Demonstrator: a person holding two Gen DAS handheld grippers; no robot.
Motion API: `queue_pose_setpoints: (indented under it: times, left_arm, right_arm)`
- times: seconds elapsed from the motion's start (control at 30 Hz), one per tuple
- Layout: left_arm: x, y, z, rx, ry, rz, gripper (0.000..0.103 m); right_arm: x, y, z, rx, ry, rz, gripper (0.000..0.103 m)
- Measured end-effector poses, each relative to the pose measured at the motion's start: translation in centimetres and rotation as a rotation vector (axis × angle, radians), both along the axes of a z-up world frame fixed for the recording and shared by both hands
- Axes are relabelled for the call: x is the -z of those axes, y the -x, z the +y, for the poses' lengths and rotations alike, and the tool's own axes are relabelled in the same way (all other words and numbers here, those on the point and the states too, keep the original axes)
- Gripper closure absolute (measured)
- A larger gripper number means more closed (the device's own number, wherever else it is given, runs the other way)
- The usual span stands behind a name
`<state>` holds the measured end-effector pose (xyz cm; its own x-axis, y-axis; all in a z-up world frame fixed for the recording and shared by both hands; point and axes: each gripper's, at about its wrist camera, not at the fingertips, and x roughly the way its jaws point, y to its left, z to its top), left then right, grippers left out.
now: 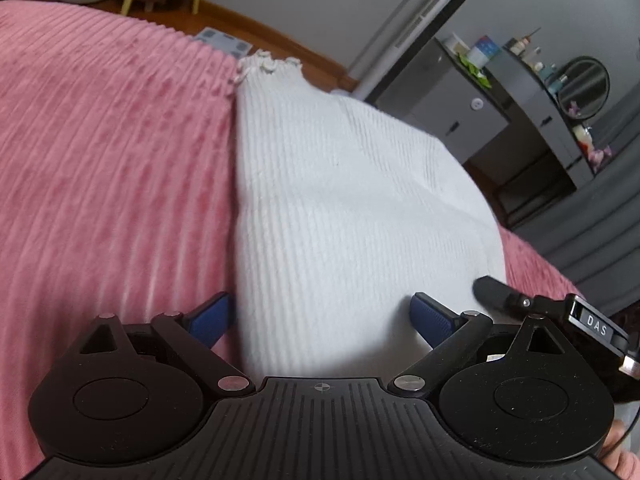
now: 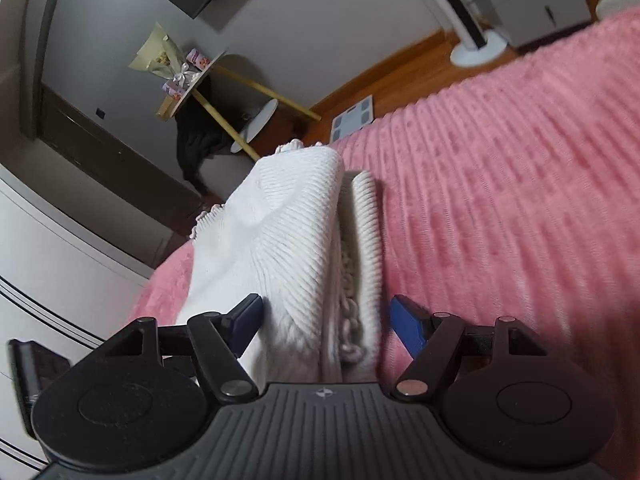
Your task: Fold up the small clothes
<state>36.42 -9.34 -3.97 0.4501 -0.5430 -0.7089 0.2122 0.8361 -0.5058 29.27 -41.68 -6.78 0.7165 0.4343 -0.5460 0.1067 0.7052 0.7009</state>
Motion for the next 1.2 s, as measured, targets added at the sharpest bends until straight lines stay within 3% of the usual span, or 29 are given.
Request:
queue_pose_setpoints:
  times: [0.07, 0.2, 0.33, 0.43, 0.53, 0.63, 0.7, 0.77, 0.87, 0.97, 1.07, 1.2]
  left_arm:
    - [0.2, -0.5, -0.5, -0.002, -0.009, -0.005, 0.022]
    - [-0.5, -0.7, 0.4, -0.03, 0.041, -0.001, 0.062]
    - [-3.2, 0.8, 1.3, -0.026, 0.023, -0.079, 0.064]
    - [-5.4, 2.6, 3.1, -0.032, 0.003, -0.138, 0.064]
    - [-6.1, 4.7, 5.8, -0.08, -0.065, -0.163, 0.062]
    - [-5.0, 6.1, 7.8, -0.126, -0.236, -0.133, 0.048]
    - [-4.7, 7.1, 9.1, -0.162, -0.328, -0.138, 0.042]
    - [-5.3, 8.1, 10.4, -0.196, -0.337, -0.186, 0.025]
    - [-6.0, 7.7, 10.3, -0.284, -0.341, -0.265, 0.009]
    - [-5.4, 5.7, 8.6, -0.363, -0.325, -0.239, 0.008]
    - [-4.4, 3.9, 7.6, -0.436, -0.346, -0.236, 0.007]
    - [-1.6, 2.0, 5.4, -0.419, -0.452, -0.235, 0.007]
  right_arm:
    - [0.2, -0.7, 0.2, -0.009, -0.026, 0.001, 0.034]
    - [0.4, -1.5, 1.0, -0.015, -0.02, 0.003, 0.054]
    - [-1.8, -0.6, 2.7, -0.035, 0.076, -0.053, 0.061]
    - [-3.4, -0.3, 4.8, -0.089, 0.079, -0.093, 0.062]
    - [-4.6, 0.1, 7.4, -0.161, 0.1, -0.134, 0.062]
    - [-4.2, -0.1, 9.7, -0.232, 0.109, -0.116, 0.055]
    - [-4.1, -0.1, 10.9, -0.241, 0.18, -0.067, 0.05]
    - [-5.1, 0.9, 11.6, -0.205, 0.307, -0.088, 0.041]
    - [-7.3, 2.2, 12.7, -0.144, 0.448, -0.184, 0.043]
    - [-8.6, 1.2, 15.1, -0.132, 0.549, -0.226, 0.057]
    - [-8.9, -0.9, 17.5, -0.099, 0.569, -0.225, 0.06]
    - [-8.2, -4.3, 19.4, -0.018, 0.557, -0.232, 0.06]
